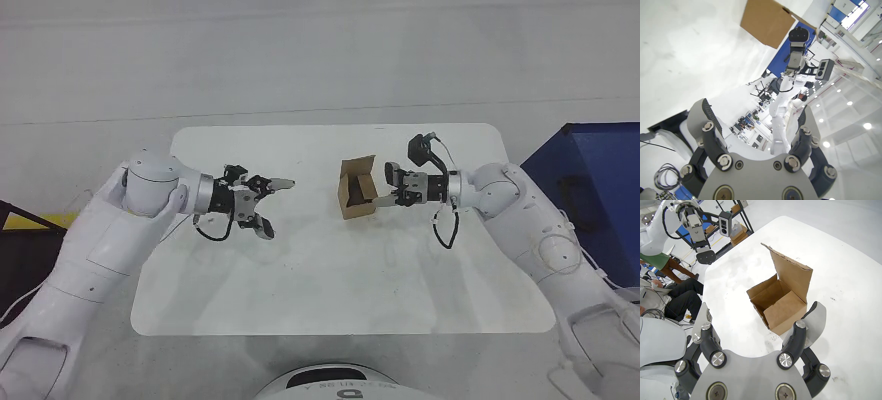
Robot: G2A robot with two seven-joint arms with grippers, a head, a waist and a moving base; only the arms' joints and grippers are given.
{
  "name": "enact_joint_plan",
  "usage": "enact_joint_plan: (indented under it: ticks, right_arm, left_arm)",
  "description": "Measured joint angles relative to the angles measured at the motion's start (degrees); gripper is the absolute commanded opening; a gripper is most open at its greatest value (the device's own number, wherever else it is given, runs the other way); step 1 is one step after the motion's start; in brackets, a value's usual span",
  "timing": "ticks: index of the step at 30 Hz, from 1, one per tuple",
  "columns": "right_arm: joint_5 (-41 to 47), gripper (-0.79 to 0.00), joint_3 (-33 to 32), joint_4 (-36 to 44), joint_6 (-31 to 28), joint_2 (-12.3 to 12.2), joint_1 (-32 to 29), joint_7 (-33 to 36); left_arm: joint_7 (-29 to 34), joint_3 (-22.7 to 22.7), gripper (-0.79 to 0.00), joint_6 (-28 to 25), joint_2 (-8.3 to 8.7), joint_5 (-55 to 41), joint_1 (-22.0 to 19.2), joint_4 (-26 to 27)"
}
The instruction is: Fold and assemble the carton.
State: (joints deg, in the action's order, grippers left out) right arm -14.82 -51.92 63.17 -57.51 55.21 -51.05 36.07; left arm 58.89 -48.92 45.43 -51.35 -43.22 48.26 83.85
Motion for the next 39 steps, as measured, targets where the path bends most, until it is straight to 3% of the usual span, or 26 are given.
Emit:
enact_joint_plan:
  ticks: [4, 13, 15, 18, 20, 23, 27, 30, 33, 39]
  right_arm:
    - [-0.47, 0.0, -1.31, 1.49, 2.64, -0.65, -1.63, 0.35]
    - [-0.21, 0.0, -1.35, 1.67, 2.56, -0.7, -1.77, 0.52]
    - [-0.51, 0.0, -1.25, 2.35, 3.46, -0.63, -2.32, -0.16]
    - [-0.68, 0.0, -0.95, 3.03, 4.84, -0.5, -2.63, -0.39]
    - [-0.68, 0.0, -0.68, 3.15, 5.27, -0.39, -2.53, -0.18]
    - [-0.72, 0.0, -0.5, 3.23, 5.76, -0.3, -2.41, 0.08]
    - [0.68, 0.0, -0.72, 2.55, 6.28, -0.29, -2.67, 0.07]
    - [3.23, 0.0, -0.57, 1.39, 5.51, -0.13, -2.38, 0.59]
    - [4.81, 0.0, -0.05, 0.15, 5.2, 0.13, -1.64, 1.57]
    - [8.32, 0.0, 2.35, -2.74, 5.83, 1.19, 0.7, 4.79]
  left_arm:
    - [-4.72, 7.53, 0.0, 4.69, -2.23, -7.03, -5.7, -2.0]
    - [-6.21, 6.67, 0.0, 2.72, -2.13, -5.64, -4.68, -2.52]
    - [-13.2, 7.2, 0.0, -0.8, -2.11, -0.35, -3.26, -0.13]
    - [-25.9, 10.4, 0.0, -1.41, -2.26, 11.85, -2.66, 8.89]
    - [-30.55, 12.96, 0.0, -2.14, -2.66, 18.39, -2.86, 12.27]
    - [-31.36, 16.55, 0.0, -4.0, -3.75, 25.09, -4.3, 13.03]
    - [-29.55, 19.56, -0.003, -2.32, -5.66, 28.25, -7.22, 10.4]
    - [-30.17, 22.19, -0.089, -2.26, -7.49, 30.63, -9.04, 8.47]
    - [-30.75, 24.59, -0.114, -2.67, -9.53, 31.68, -10.12, 6.17]
    - [-30.87, 28.47, -0.074, -1.67, -14.01, 32.84, -12.85, -0.09]
